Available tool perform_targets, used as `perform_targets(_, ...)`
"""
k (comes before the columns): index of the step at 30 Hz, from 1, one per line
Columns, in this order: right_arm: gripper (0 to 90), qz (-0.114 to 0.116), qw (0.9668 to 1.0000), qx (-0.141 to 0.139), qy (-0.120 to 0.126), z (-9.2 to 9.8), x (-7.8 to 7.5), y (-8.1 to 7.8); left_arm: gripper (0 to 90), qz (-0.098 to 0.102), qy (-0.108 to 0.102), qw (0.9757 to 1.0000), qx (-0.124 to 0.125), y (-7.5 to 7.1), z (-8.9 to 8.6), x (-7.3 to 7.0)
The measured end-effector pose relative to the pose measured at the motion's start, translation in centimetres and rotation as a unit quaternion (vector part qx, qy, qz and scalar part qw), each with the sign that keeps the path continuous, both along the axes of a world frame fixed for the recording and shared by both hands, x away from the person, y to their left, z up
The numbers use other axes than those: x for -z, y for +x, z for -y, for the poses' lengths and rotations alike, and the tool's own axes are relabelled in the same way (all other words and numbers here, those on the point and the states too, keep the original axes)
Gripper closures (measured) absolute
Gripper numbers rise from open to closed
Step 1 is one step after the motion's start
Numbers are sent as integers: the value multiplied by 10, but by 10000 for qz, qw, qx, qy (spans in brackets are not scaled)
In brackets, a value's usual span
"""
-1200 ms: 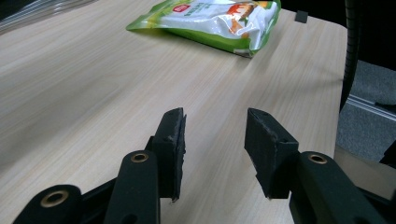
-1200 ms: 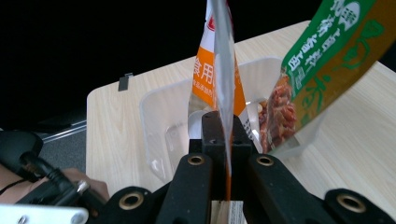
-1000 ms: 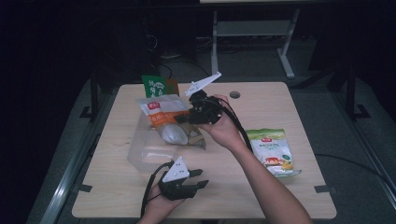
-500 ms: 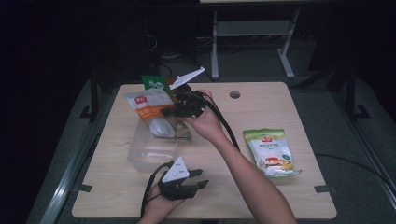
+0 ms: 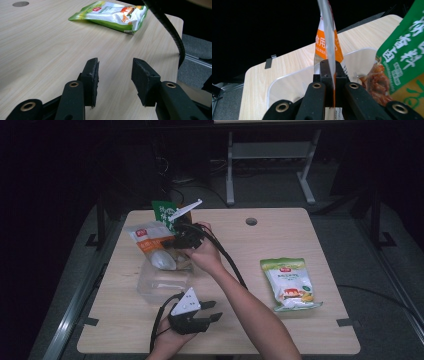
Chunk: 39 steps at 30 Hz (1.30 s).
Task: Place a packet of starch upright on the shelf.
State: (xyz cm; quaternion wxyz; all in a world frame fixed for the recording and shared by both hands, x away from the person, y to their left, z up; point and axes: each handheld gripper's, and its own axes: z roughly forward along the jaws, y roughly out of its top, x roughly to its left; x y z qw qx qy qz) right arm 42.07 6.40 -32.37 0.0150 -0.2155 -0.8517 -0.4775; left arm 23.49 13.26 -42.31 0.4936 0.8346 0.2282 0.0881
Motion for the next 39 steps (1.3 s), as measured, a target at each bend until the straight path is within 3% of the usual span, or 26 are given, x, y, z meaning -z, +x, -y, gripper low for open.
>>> perform_targets(11, 900, -167, 9996, 51, 202, -14, 30, 3, 565, 5, -27, 10000, -1, 0, -1, 0)
perform_targets(15, 898, -238, 9996, 107, 131, -15, 45, 3, 565, 22, -7, 10000, 9, 1, -2, 0)
perform_targets(21, 839, -346, 9992, 57, 187, -8, 44, 3, 563, 16, 6, 10000, 10, 1, -2, 0)
perform_targets(23, 801, -291, 9995, 47, 136, -5, 40, 2, 562, 12, 7, 10000, 8, 1, -1, 0)
perform_targets(28, 761, -87, 9992, -65, -377, 4, 34, -5, 560, 5, 33, 10000, 30, 1, 1, 1)
perform_targets(31, 748, -90, 9982, -124, -577, 8, 34, -7, 559, 24, 74, 10000, 54, 1, 2, 1)
perform_targets(34, 867, 10, 9966, -150, -816, 11, 36, -10, 559, 19, 87, 9999, 57, 2, 3, 1)
perform_targets(39, 896, -28, 9959, -173, -884, 15, 41, -11, 559, -3, 99, 9999, 47, 3, 3, 2)
